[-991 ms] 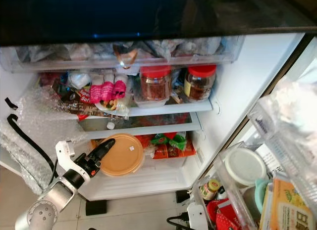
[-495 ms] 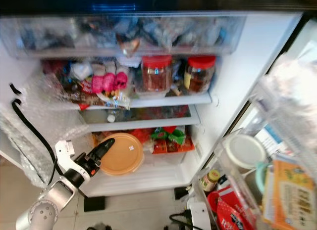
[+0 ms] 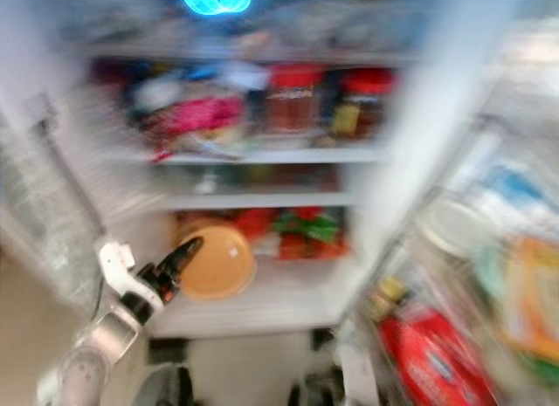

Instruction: Restocking fridge

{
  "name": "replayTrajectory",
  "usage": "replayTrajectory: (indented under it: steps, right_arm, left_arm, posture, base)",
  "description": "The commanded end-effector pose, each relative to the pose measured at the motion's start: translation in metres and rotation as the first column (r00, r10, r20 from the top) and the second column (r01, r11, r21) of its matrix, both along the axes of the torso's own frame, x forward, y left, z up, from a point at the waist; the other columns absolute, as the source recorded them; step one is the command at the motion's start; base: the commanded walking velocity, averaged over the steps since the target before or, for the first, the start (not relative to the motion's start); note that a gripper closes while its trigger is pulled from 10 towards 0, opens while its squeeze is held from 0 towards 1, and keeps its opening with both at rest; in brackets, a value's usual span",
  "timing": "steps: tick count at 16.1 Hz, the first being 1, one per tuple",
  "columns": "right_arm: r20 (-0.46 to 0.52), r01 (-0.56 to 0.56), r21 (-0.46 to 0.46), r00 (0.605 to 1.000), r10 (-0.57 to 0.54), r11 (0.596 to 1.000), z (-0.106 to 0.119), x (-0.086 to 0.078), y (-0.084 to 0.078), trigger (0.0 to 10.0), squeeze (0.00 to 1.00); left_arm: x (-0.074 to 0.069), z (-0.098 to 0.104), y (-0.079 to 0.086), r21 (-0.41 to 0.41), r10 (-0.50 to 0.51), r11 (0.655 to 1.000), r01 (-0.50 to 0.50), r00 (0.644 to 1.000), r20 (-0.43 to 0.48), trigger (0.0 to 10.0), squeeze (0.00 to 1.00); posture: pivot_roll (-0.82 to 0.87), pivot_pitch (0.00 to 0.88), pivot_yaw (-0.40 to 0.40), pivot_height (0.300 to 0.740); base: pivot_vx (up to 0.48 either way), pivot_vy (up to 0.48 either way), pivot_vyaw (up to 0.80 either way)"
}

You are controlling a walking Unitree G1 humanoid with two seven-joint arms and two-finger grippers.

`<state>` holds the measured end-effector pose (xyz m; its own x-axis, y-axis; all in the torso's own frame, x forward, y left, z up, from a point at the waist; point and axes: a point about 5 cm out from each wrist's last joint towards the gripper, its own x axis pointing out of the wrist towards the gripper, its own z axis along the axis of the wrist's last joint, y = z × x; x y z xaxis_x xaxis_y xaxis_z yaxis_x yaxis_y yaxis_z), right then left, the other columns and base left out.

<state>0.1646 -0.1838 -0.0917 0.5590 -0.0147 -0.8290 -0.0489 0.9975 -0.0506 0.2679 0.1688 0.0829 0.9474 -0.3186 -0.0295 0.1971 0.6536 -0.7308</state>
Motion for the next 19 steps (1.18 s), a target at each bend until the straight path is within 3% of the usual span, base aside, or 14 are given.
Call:
replayTrajectory:
  steps: [1,13,16,19]
  right_arm:
    - [-0.095,0.007,-0.003,0.995,-0.007,1.0,-0.0101,-0.0238,-0.0004,10.0,0.0]
    - [-0.095,0.015,-0.005,0.995,-0.016,1.0,-0.0096,-0.0224,-0.0015,10.0,0.0]
    - [-0.08,0.013,-0.009,0.997,-0.014,1.0,-0.0086,-0.0201,-0.0016,10.0,0.0]
    - [-0.076,0.015,-0.01,0.997,-0.016,1.0,-0.008,-0.0189,-0.0024,10.0,0.0]
  left_arm:
    - [0.001,-0.0022,0.0047,0.025,0.029,0.999,-0.029,0.999,-0.014,10.0,0.0]
    - [0.0066,-0.004,0.0049,0.056,0.051,0.997,-0.051,0.999,-0.006,10.0,0.0]
    - [0.0068,-0.0035,0.0047,0.051,0.053,0.997,-0.053,0.999,-0.002,10.0,0.0]
    - [0.0074,-0.0037,0.0041,0.058,0.051,0.997,-0.051,0.999,0.001,10.0,0.0]
  posture:
    - [-0.09,0.115,-0.048,0.633]
    - [-0.09,0.112,-0.048,0.633]
    - [-0.09,0.112,-0.048,0.603]
    - [-0.09,0.107,-0.049,0.603]
  base:
    - [0.0,0.0,0.0]
    - [0.0,0.0,0.0]
    - [0.0,0.0,0.0]
    - [0.0,0.0,0.0]
